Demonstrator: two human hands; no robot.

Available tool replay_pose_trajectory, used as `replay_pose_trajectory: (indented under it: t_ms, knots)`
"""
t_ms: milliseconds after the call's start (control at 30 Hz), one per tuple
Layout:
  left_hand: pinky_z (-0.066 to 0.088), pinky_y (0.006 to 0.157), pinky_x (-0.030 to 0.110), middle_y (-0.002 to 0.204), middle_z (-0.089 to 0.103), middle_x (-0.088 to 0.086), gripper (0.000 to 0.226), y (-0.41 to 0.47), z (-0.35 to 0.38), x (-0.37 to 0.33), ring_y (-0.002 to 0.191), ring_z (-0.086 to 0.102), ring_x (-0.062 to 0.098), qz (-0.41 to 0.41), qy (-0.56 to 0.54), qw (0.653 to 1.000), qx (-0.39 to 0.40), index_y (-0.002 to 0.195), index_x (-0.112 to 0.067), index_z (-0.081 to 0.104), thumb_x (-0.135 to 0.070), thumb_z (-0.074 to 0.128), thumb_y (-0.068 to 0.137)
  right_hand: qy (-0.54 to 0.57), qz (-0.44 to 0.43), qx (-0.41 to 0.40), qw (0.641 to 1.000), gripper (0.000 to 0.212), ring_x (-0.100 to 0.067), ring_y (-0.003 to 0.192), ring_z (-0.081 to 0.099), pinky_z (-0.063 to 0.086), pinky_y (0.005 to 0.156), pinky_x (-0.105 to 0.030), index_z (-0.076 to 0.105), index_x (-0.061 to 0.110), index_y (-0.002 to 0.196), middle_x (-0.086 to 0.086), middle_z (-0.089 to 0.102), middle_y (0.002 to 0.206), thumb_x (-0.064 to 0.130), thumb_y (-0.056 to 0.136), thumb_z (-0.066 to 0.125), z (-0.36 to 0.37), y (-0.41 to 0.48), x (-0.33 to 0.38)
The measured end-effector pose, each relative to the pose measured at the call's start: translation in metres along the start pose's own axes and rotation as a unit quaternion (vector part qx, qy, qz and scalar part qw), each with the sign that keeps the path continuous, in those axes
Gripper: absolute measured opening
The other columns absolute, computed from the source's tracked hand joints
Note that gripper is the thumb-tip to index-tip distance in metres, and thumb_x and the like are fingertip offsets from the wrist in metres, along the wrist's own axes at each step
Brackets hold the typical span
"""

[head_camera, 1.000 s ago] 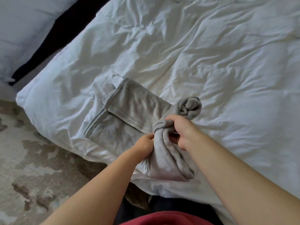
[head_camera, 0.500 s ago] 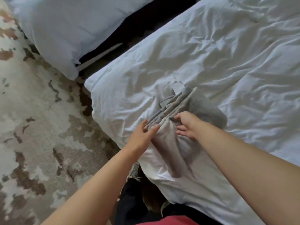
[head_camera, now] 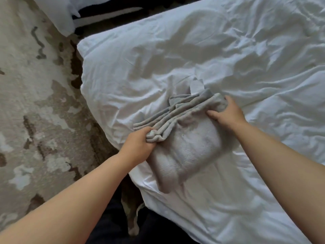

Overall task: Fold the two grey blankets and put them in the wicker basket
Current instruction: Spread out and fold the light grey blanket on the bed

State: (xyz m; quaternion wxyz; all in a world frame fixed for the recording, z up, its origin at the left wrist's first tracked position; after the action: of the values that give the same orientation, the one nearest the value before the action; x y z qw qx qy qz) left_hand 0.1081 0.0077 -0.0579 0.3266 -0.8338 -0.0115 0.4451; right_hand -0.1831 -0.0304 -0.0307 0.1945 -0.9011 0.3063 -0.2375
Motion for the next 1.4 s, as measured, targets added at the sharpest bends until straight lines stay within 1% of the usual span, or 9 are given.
replay_pose_trajectory:
  t_ms: [167,333,433,567,700,800,900,1000,1400]
  knots:
    - [0.050,0.091,0.032,0.107,0.068,0.004,0.026,0.011,-0.016,0.015,0.106,0.062,0.019,-0.168,-0.286,0.943,-0.025,0.112,-0.014,0.061,-0.022,0.064,0.088,0.137,-0.079,0.016,0.987,0.024,-0.016,0.079,0.055,0.041,0.069,-0.030,0.064,0.006,0.092,-0.002,0.063,0.083,0.029,0.085,0.069,-0.001,0.026,0.007]
    - [0.040,0.095,0.033,0.125,0.052,0.008,0.046,0.025,-0.035,-0.006,0.116,0.050,0.026,-0.183,-0.006,0.970,-0.161,0.126,-0.014,0.047,-0.020,0.064,0.085,0.067,-0.069,0.001,0.995,0.024,-0.020,0.084,0.055,0.039,0.072,-0.031,0.056,0.020,0.089,0.002,0.061,0.087,0.043,0.084,0.063,0.026,0.042,0.025]
    - [0.035,0.096,0.036,0.129,0.047,0.007,0.052,0.024,-0.038,-0.056,0.116,0.047,0.028,-0.006,0.133,0.961,-0.242,0.128,-0.019,0.051,-0.004,0.057,0.079,0.047,-0.058,-0.028,0.997,0.025,-0.019,0.083,0.052,0.034,0.070,-0.028,0.052,0.025,0.088,0.003,0.059,0.089,0.047,0.083,0.061,0.030,0.047,0.028]
    - [0.039,0.098,0.035,0.125,0.056,0.004,0.041,0.026,0.011,-0.106,0.114,0.052,0.025,0.147,0.164,0.971,-0.093,0.123,-0.021,0.059,-0.018,0.052,0.084,0.035,-0.066,-0.033,0.997,0.027,-0.026,0.092,0.058,0.034,0.070,-0.028,0.056,0.021,0.094,-0.003,0.065,0.096,0.047,0.085,0.059,0.032,0.048,0.026]
    - [0.002,0.117,0.047,0.159,0.012,0.006,0.057,0.037,0.054,-0.077,0.146,0.008,0.025,0.116,0.344,0.931,0.037,0.150,-0.028,0.022,-0.042,0.037,0.096,-0.077,-0.042,-0.099,0.991,0.046,-0.036,0.109,0.054,0.039,0.082,-0.037,0.055,0.012,0.109,-0.017,0.060,0.116,0.051,0.086,0.056,0.022,0.041,0.033]
    - [-0.008,0.116,0.047,0.161,0.002,0.002,0.061,0.045,0.059,-0.053,0.148,-0.004,0.024,0.121,0.371,0.920,0.029,0.151,-0.033,0.011,-0.051,0.030,0.096,-0.145,-0.220,-0.196,0.944,0.054,-0.037,0.116,0.049,0.035,0.100,-0.045,0.052,0.011,0.129,-0.019,0.053,0.126,0.044,0.087,0.052,0.020,0.018,0.057]
    - [-0.008,0.115,0.046,0.161,0.010,0.002,0.062,0.046,0.060,-0.044,0.148,0.000,0.024,0.142,0.379,0.914,-0.010,0.151,-0.030,0.017,-0.052,0.031,0.094,-0.199,-0.430,-0.083,0.877,0.055,-0.033,0.133,0.042,0.019,0.113,-0.049,0.053,0.017,0.136,-0.017,0.050,0.140,0.043,0.088,0.046,0.046,-0.012,0.063]
    - [-0.007,0.115,0.045,0.160,0.015,0.000,0.060,0.047,0.060,-0.033,0.148,0.005,0.021,0.172,0.380,0.908,-0.046,0.149,-0.034,0.024,-0.053,0.032,0.093,-0.280,-0.418,0.014,0.864,0.058,-0.026,0.146,0.020,0.000,0.118,-0.042,0.034,0.024,0.147,-0.008,0.029,0.155,0.043,0.093,0.040,0.063,-0.012,0.037]
    - [0.029,0.108,0.049,0.139,0.052,0.013,0.060,0.091,0.048,0.023,0.125,0.050,0.035,0.152,0.303,0.922,-0.188,0.139,-0.021,0.048,-0.047,0.039,0.086,-0.275,-0.466,-0.138,0.830,0.059,-0.033,0.139,0.034,0.012,0.115,-0.042,0.042,0.012,0.143,-0.015,0.040,0.148,0.040,0.091,0.034,0.100,0.052,0.024]
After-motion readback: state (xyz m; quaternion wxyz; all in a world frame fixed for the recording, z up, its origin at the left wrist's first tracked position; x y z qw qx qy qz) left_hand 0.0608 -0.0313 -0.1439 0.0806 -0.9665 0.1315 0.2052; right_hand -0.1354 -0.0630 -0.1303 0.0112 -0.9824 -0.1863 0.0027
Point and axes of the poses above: each hand's wrist, its own y-axis towards the middle knuckle, its own z-axis out of the palm, x = y × z, the point moved 3 cm from there along y, towards the middle knuckle
